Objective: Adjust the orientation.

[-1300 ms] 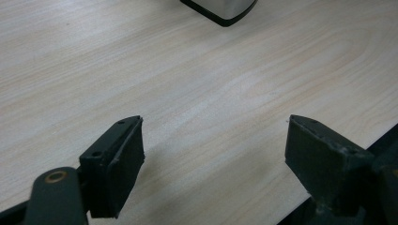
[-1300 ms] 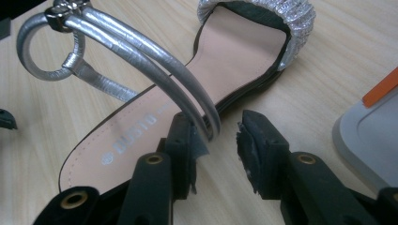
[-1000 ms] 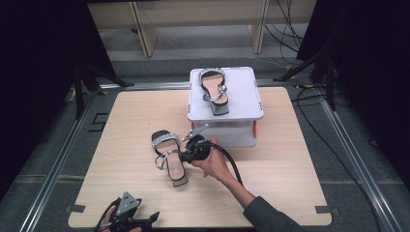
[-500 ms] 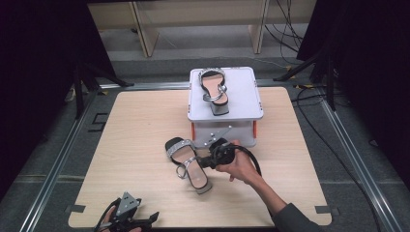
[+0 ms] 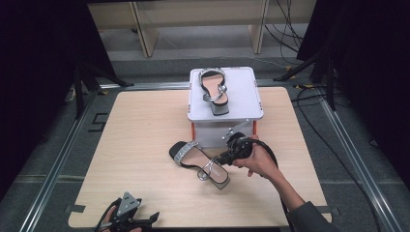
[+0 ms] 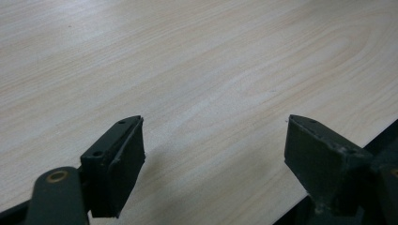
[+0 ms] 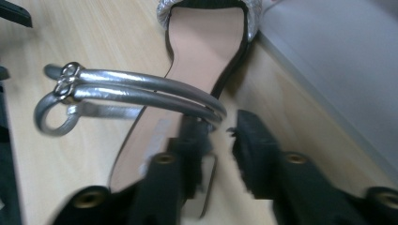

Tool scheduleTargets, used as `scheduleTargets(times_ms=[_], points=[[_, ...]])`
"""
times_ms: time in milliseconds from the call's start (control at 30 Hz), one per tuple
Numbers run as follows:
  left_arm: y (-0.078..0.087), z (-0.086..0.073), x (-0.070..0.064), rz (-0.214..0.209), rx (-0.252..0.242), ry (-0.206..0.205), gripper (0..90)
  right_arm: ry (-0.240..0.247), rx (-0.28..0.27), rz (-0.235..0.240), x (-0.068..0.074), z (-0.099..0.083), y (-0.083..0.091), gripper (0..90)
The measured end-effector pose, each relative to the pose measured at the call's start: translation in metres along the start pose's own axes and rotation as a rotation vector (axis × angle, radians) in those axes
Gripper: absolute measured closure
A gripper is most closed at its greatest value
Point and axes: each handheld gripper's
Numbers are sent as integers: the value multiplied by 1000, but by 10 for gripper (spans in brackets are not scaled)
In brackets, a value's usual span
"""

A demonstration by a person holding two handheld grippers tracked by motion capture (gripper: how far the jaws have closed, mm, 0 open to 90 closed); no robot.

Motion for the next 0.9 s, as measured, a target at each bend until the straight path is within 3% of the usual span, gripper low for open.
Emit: scheduleTargets(times_ms=[33, 67, 100, 133, 200, 233, 267, 300, 400, 467, 500, 533, 600, 733, 833, 900], points=[[0, -1, -2, -17, -11, 24, 202, -22, 10, -24, 3, 1, 6, 627], [-1, -1, -2, -18, -7, 27, 202, -12, 4, -52, 3, 3, 13, 602], [2, 1, 1, -8, 33, -30, 202, -19, -12, -72, 5, 7, 23, 570], [3, 2, 2, -5, 43, -51, 202, -42, -18, -75, 8, 11, 29, 564], [-1, 1, 0, -4, 2, -19, 201, -55, -40, -95, 13, 22, 39, 524], [-2, 0, -3, -17, -5, 22, 202, -55, -56, -98, 14, 27, 40, 505], [-1, 0, -2, 0, 9, 5, 202, -81, -56, -97, 17, 36, 41, 472], [-1, -1, -3, -6, 0, 25, 202, -56, -76, -98, 18, 42, 38, 448], [0, 1, 0, 0, 14, -16, 202, -57, -43, -100, 24, 62, 20, 383], [-1, 0, -1, -1, 18, 10, 202, -47, -24, -103, 26, 73, 7, 360], [0, 0, -1, -3, 16, 8, 202, -54, 2, -100, 28, 80, -2, 351], [0, 1, 1, -8, 14, -23, 202, -50, 16, -108, 28, 84, -10, 347], [-1, 0, 0, -8, 8, -2, 201, -61, 55, -114, 28, 92, -24, 345], [-1, 0, 0, -12, 3, -17, 201, -54, 137, -128, 23, 96, -50, 333], [-1, -1, -2, -5, 7, 19, 201, -47, 204, -163, 20, 92, -66, 324], [-1, -1, -2, -7, 9, 19, 202, -77, 231, -153, 21, 89, -71, 318]])
Point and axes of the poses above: each handheld gripper's, and its own axes: y roughly backward along the jaws, z roughly out of its top, x roughly to its left, and after that the axes turned 12 degrees about y, right-handed
